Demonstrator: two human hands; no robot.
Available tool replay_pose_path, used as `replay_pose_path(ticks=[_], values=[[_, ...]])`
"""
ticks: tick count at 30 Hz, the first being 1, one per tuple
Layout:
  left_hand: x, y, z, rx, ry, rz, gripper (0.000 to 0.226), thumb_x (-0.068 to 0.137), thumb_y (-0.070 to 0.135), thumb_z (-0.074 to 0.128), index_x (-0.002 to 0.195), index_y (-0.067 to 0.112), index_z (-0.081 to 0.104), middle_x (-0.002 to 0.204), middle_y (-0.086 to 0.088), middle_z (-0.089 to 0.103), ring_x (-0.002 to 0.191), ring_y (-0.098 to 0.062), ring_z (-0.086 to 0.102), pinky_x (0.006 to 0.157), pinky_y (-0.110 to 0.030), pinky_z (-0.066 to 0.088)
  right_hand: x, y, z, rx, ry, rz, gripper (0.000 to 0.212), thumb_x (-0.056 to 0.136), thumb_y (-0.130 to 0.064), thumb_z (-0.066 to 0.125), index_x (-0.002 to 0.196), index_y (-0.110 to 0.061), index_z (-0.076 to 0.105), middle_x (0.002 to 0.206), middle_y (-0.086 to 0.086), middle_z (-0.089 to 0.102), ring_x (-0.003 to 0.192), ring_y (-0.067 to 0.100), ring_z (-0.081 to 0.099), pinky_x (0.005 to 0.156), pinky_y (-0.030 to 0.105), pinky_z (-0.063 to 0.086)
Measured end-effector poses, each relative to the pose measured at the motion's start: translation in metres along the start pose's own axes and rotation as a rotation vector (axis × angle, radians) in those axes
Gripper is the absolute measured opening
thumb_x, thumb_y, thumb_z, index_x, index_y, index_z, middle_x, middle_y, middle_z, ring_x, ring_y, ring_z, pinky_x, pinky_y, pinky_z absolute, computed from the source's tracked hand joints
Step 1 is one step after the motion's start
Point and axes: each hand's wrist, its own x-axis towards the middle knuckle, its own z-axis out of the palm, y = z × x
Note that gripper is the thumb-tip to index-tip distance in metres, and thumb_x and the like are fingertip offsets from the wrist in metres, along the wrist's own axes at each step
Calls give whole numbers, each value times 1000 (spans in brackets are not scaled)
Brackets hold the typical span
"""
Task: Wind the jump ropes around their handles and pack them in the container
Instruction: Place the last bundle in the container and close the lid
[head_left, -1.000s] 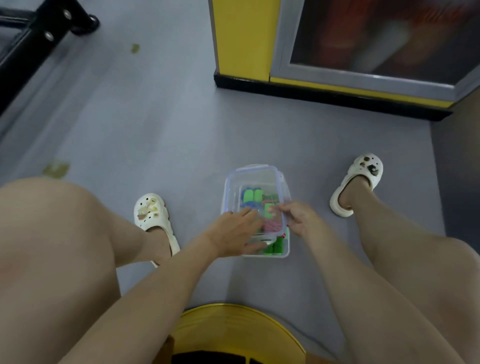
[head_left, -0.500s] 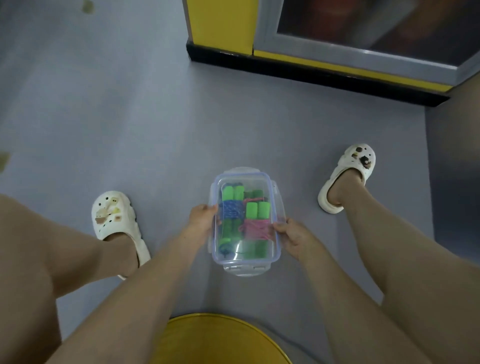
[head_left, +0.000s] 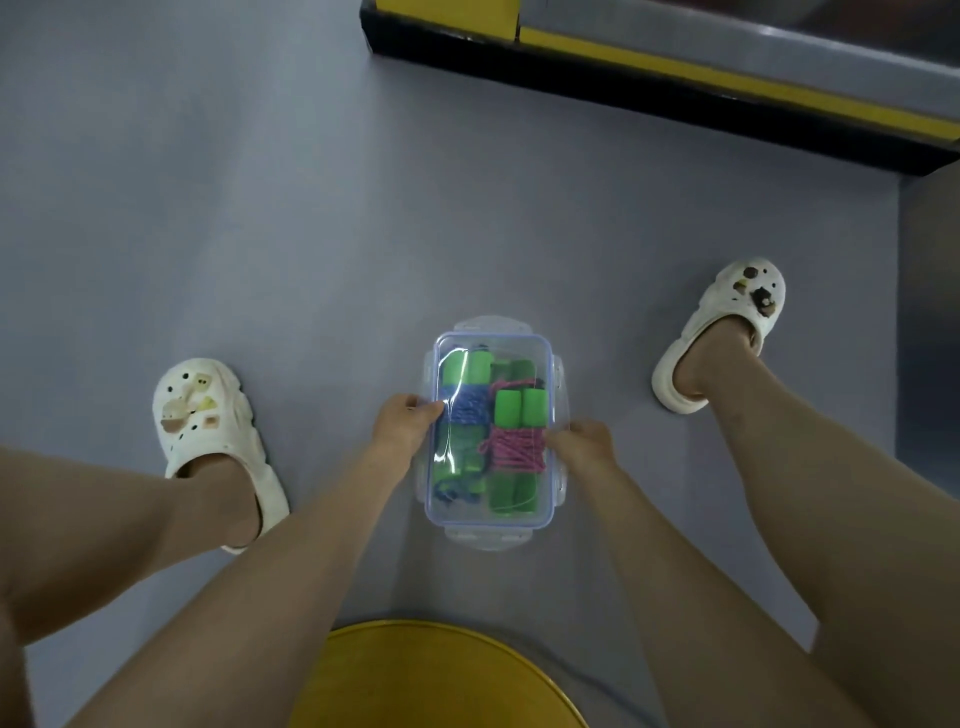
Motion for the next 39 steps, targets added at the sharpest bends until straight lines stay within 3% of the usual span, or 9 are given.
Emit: replay_pose_path(ticks=[2, 4, 6, 8, 12, 16, 20, 26, 39], values=[[2, 6, -1, -28, -3, 30, 17, 90, 21, 63, 76, 15, 56, 82, -5, 57, 82, -23, 53, 76, -33, 44, 7, -8, -4, -46, 30, -33, 25, 82, -9, 62, 58, -9, 53, 61, 5, 52, 59, 20, 50, 47, 21, 36], [6, 12, -2, -42, 13, 44, 26, 91, 26, 63, 110, 9, 60, 108, -9, 59, 102, -28, 56, 92, -37, 47, 12, -20, -8, -60, 43, -65, 19, 85, -11, 57, 73, 3, 62, 73, 15, 61, 72, 26, 59, 45, 18, 40], [11, 20, -1, -34, 33, 51, 48, 91, 29, 61, 132, 7, 50, 127, -10, 54, 115, -30, 55, 100, -43, 46, 22, -30, -8, -28, 52, -112, 27, 87, -13, 56, 101, 8, 65, 104, 23, 66, 90, 27, 64, 70, 23, 51], [18, 27, 2, -53, 52, 82, 41, 92, 29, 60, 127, 8, 55, 123, -9, 58, 110, -29, 57, 97, -42, 48, 30, -40, -5, 13, 56, -148, 34, 89, -15, 58, 116, 5, 61, 119, 18, 63, 101, 24, 60, 90, 33, 48], [30, 40, 11, -101, 134, 216, 11, 90, 17, 61, 79, 17, 65, 89, -6, 61, 83, -21, 55, 79, -33, 45, 39, -55, 2, 53, 31, -243, 38, 90, -14, 60, 127, -4, 57, 123, 12, 61, 98, 17, 56, 85, 23, 42], [37, 40, 17, -199, 186, 242, 17, 85, 6, 63, 95, 13, 75, 78, -1, 64, 78, -15, 55, 76, -26, 45, 43, -58, 6, 59, 108, -307, 35, 90, -10, 60, 124, -7, 61, 115, 8, 66, 91, 10, 54, 81, 19, 42], [41, 36, 21, -225, 188, 255, 30, 83, -4, 61, 109, 7, 72, 77, 11, 66, 74, -8, 59, 72, -17, 47, 46, -62, 8, 27, 135, -320, 39, 84, 1, 53, 115, -16, 69, 80, 0, 64, 71, 11, 54, 65, 20, 43], [46, 36, 22, -256, 183, 208, 34, 85, -3, 63, 117, 4, 67, 110, -7, 69, 94, -15, 61, 95, -26, 47, 53, -65, 9, -66, 135, -277, 46, 82, 4, 49, 118, -19, 67, 103, 10, 71, 79, 18, 60, 74, 25, 51], [50, 40, 21, -198, 211, 176, 33, 83, 0, 66, 115, 9, 69, 100, -3, 68, 86, -15, 60, 81, -21, 45, 63, -60, 13, 43, 149, -297, 43, 85, 5, 49, 120, -14, 65, 88, 2, 64, 76, 14, 59, 76, 24, 53]])
